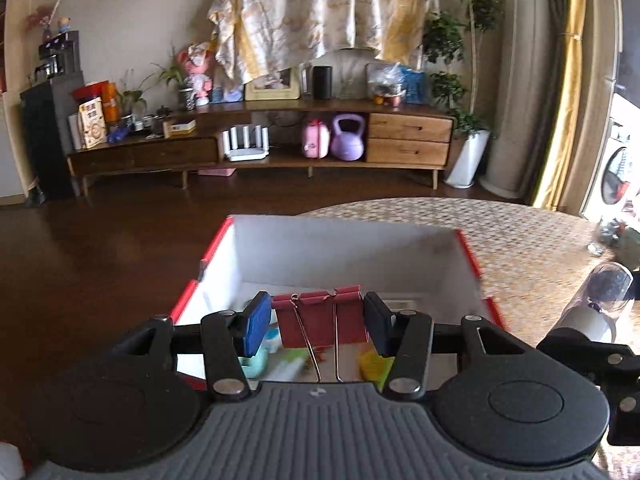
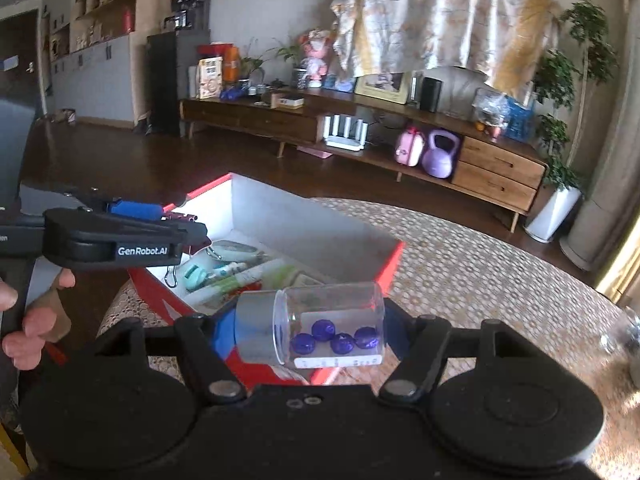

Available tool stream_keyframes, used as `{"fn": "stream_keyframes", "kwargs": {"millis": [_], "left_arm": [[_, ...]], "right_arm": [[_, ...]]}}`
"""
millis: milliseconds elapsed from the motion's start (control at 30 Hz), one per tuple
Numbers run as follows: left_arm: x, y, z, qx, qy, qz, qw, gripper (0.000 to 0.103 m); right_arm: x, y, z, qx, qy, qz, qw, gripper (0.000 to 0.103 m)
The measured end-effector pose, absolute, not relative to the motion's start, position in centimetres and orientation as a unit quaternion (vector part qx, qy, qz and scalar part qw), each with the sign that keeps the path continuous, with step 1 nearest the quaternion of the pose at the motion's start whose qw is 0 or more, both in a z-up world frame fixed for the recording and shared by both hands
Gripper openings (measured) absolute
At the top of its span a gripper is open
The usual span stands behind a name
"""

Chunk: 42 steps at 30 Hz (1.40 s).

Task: Organize rigid objects
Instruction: 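Carry the jar and binder clip over the red box with both tools, then open the right tool to drop the jar while the left tool releases the clip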

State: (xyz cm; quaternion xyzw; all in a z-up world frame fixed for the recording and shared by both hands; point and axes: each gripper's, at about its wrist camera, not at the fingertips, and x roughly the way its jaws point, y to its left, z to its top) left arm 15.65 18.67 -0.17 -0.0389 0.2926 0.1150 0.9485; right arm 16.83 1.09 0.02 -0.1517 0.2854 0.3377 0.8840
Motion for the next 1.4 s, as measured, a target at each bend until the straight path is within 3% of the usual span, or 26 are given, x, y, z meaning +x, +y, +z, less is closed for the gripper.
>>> {"fn": "stream_keyframes", "kwargs": {"millis": [700,1167,1400], "left_arm": [[21.0,24.2,-5.4,-0.013,0.34,0.151,0.928,0.05],[23.5,24.1,-7.1,-0.006,0.375,0.125,0.918,0.051],[23.2,23.3,-7.2,0.012,0.395,0.114,0.912,0.052]], "right_arm": [[24.1,9.8,-6.9,-0.2,0.331,0.329,0.862,0.07],[25.4,10.8,-7.6,-0.207,0.366,0.332,0.845,0.07],[24.9,10.9,-7.4,-0.215,0.367,0.337,0.84,0.077]]}}
